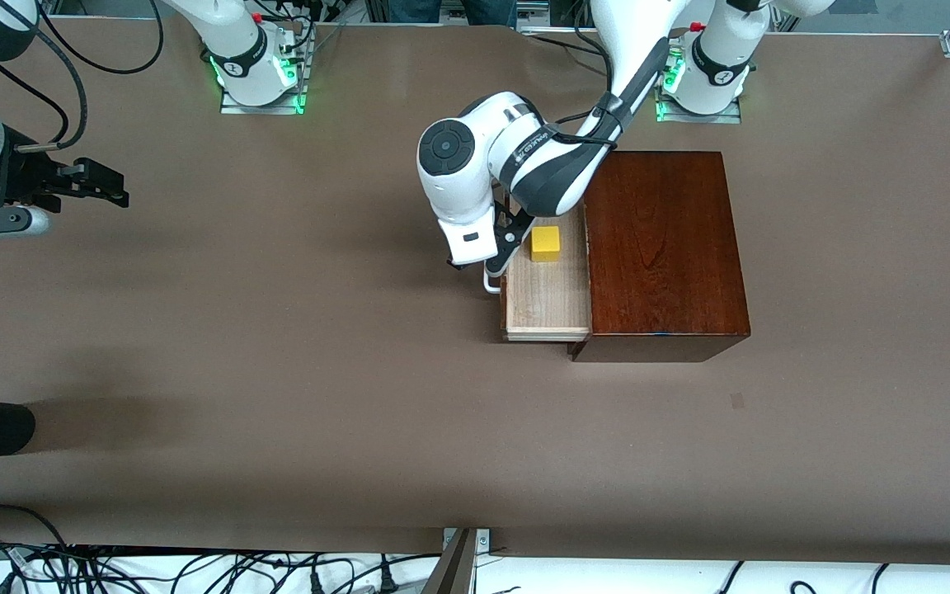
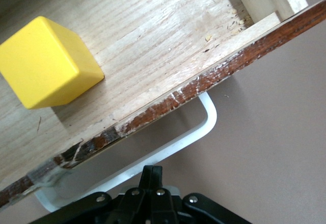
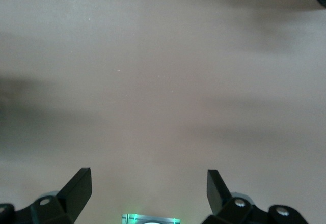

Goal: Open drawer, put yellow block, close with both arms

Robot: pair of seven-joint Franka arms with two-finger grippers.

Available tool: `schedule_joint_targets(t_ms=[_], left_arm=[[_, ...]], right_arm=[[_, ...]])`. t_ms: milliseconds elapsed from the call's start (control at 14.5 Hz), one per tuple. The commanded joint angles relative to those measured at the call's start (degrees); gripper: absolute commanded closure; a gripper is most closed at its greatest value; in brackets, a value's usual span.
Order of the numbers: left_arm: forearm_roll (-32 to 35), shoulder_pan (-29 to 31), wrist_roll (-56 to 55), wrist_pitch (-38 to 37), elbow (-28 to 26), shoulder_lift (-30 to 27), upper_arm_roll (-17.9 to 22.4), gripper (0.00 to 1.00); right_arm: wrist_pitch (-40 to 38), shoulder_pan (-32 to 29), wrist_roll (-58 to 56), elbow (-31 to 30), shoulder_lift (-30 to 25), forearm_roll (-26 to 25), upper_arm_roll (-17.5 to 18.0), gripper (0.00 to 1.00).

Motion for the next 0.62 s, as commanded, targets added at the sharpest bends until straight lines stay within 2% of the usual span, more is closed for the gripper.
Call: schedule_joint_targets(t_ms=[0, 138, 275, 550], left_arm=[[0.6, 0.13, 0.31, -0.36, 0.86, 0.48, -0.04, 1.0], [-0.01, 0.13, 0.39, -0.28, 0.87, 0.48, -0.12, 1.0], [-5.0, 0.05, -0.04, -0.1, 0.87, 0.65, -0.12, 1.0], [-5.11, 0.13, 0.57, -0.1, 0.78, 0.83, -0.12, 1.0]], right_arm=[[-0.37, -3.54, -2.29, 3.15, 1.63, 1.21, 1.74, 0.0], [-0.89, -4.95, -4.14, 3.23, 1.63, 1.21, 3.06, 0.0], [-0.81, -5.04, -4.14, 3.23, 1.72, 1.21, 3.06, 0.0], [-0.98, -5.04, -4.14, 3.32, 1.63, 1.21, 2.71, 0.0]])
